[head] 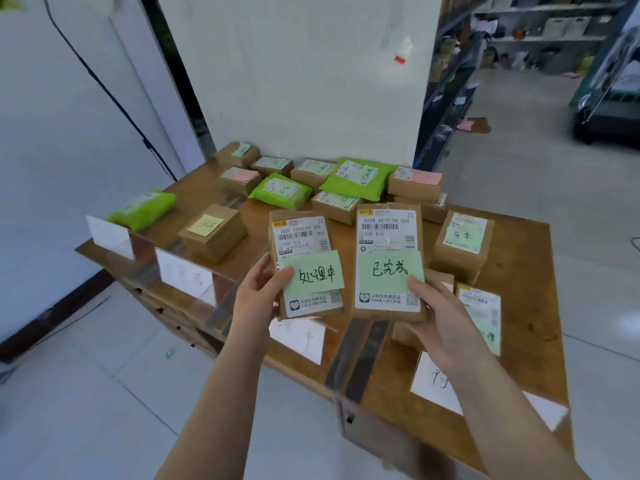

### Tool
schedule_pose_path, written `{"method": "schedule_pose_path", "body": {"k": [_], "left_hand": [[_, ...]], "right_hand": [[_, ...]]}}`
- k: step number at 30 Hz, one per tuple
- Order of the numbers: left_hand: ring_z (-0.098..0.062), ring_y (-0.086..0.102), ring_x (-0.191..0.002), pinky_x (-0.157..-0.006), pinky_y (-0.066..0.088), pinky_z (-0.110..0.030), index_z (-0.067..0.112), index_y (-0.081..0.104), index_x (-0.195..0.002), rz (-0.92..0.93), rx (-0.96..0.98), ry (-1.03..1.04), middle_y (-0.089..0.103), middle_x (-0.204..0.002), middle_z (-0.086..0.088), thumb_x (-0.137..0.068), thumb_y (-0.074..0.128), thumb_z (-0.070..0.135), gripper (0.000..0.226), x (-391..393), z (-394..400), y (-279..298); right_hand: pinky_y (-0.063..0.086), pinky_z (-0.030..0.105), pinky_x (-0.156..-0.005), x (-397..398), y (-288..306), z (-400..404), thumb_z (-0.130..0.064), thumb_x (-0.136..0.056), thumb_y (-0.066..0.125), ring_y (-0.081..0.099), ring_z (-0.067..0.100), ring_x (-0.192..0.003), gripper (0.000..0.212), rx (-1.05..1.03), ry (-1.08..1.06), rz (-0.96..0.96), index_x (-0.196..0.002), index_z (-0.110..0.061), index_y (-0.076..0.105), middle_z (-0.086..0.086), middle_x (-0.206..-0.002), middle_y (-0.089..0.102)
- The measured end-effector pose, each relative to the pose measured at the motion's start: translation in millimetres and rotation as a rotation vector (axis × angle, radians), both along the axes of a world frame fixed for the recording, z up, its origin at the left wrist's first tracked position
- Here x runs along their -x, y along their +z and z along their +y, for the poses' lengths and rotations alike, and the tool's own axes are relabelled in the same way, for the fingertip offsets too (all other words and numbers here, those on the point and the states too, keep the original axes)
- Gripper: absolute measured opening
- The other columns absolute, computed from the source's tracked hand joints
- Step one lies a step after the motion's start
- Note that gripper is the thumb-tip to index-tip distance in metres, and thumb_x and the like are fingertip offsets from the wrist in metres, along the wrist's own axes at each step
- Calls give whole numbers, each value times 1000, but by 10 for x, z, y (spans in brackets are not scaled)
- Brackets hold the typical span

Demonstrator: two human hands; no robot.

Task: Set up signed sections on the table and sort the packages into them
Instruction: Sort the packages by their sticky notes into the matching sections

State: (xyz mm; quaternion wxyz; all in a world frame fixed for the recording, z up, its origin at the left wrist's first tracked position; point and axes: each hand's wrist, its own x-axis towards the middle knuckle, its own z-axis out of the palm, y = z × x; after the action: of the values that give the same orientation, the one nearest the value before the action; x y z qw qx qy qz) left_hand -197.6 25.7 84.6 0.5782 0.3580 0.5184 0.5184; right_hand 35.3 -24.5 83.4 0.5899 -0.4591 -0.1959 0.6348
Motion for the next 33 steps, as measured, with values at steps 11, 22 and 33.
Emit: {"method": "schedule_pose_path", "body": {"k": [11, 22, 33], "left_hand": [[-19, 72, -81, -53, 55, -25, 20, 51, -125, -11, -22, -34, 74, -95, 0, -81, 67, 13, 48, 1436, -246, -13], [-20, 71, -86, -59, 56, -30, 24, 46, -131, 35, -30, -133, 72, -102, 3, -79, 70, 23, 57, 1781, 141, -54], [-19, 72, -81, -55, 54, -24, 25, 48, -125, 13, 39, -199, 71, -102, -1, -80, 69, 18, 50, 1398, 1115, -102]], "right_hand": [[57, 27, -65, 1322, -11, -233, -23, -68, 68, 69, 18, -93, 48, -4, -38, 43, -114, -12, 58, 5, -103, 72], [55, 22, -57, 1707, 41, -24, -13, -82, 64, 71, 18, -84, 33, 19, -86, -110, -114, -8, 58, 5, -96, 74], [57, 26, -63, 1404, -84, 862, -16, -81, 65, 70, 17, -90, 33, 56, -142, -85, -113, -10, 60, 5, -98, 73]]}}
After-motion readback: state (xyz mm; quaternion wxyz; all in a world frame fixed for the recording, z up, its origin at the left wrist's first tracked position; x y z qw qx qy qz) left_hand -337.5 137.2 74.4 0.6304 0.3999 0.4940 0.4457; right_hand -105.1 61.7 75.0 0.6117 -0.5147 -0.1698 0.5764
